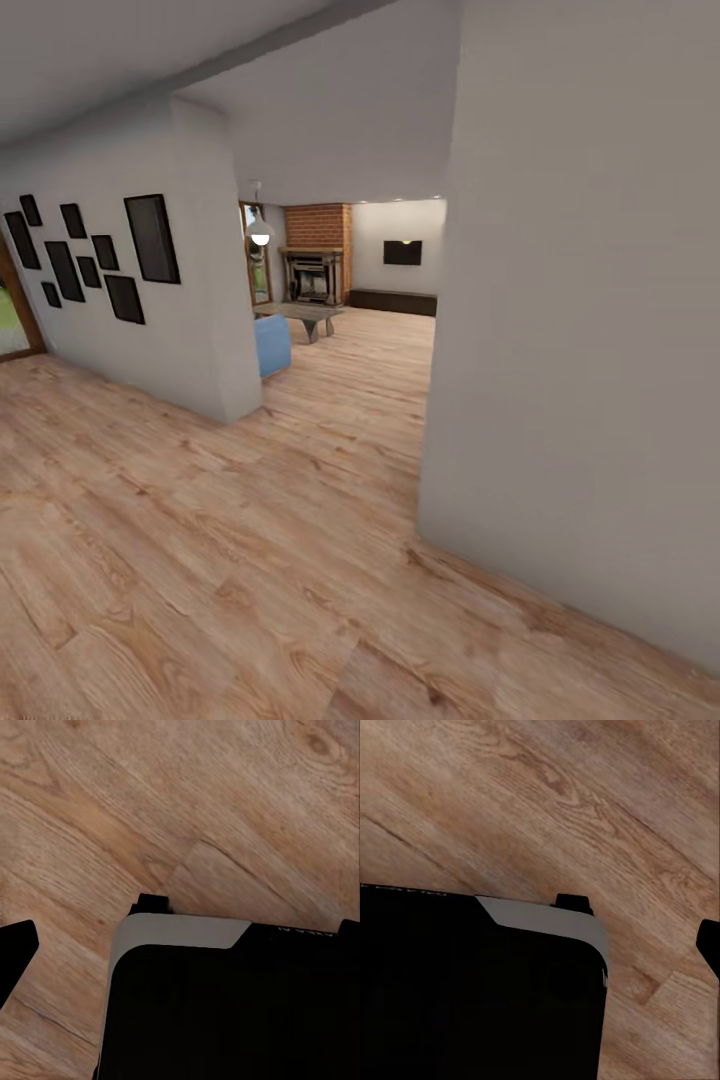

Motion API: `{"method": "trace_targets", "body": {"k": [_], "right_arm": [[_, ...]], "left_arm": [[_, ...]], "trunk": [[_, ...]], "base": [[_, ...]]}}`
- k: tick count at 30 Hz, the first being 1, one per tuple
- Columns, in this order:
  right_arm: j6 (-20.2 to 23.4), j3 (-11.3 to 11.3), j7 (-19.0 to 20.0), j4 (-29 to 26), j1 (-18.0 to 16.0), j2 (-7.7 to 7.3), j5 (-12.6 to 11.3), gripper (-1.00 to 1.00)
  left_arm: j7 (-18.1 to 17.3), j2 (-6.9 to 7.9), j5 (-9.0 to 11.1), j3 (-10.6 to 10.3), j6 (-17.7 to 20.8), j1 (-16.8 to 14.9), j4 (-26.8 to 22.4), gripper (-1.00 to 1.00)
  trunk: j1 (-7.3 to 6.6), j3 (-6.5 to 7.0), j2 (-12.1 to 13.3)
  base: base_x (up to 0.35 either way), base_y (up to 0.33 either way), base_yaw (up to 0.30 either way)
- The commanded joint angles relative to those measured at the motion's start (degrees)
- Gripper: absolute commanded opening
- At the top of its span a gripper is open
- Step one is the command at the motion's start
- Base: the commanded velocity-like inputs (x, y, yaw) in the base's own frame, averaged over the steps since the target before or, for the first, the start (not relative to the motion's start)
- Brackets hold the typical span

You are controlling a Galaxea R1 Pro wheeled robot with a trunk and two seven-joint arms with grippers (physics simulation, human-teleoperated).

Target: Move the two storage containers from the living room to the garage. In the garage, place one container on the floor and stack the other container on top of it (either order is fine).

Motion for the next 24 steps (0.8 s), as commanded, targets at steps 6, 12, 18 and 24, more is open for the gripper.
{"method": "trace_targets", "body": {"k": [6, 12, 18, 24], "right_arm": [[-0.18, 0.56, 0.06, 0.13, -0.03, 0.05, -0.45, 1.0], [-0.19, 0.57, 0.06, 0.13, -0.03, 0.05, -0.42, 1.0], [-0.13, 0.56, 0.06, 0.13, -0.03, -0.02, -0.29, 1.0], [-0.15, 0.57, 0.06, 0.13, -0.03, -0.04, -0.21, 1.0]], "left_arm": [[-0.04, -0.01, 0.36, 0.24, -0.14, -0.06, 0.08, 1.0], [-0.04, -0.01, 0.36, 0.24, -0.15, -0.06, 0.08, 1.0], [-0.04, -0.01, 0.36, 0.24, -0.11, -0.06, 0.08, 1.0], [-0.04, -0.01, 0.4, 0.24, -0.09, -0.06, 0.08, 1.0]], "trunk": [[0.04, -0.07, -0.04], [0.04, -0.07, -0.04], [0.04, -0.07, -0.04], [0.04, -0.07, -0.04]], "base": [[0.323, 0.0, 0.3], [0.323, 0.0, 0.279], [0.323, 0.0, 0.065], [0.323, 0.0, 0.003]]}}
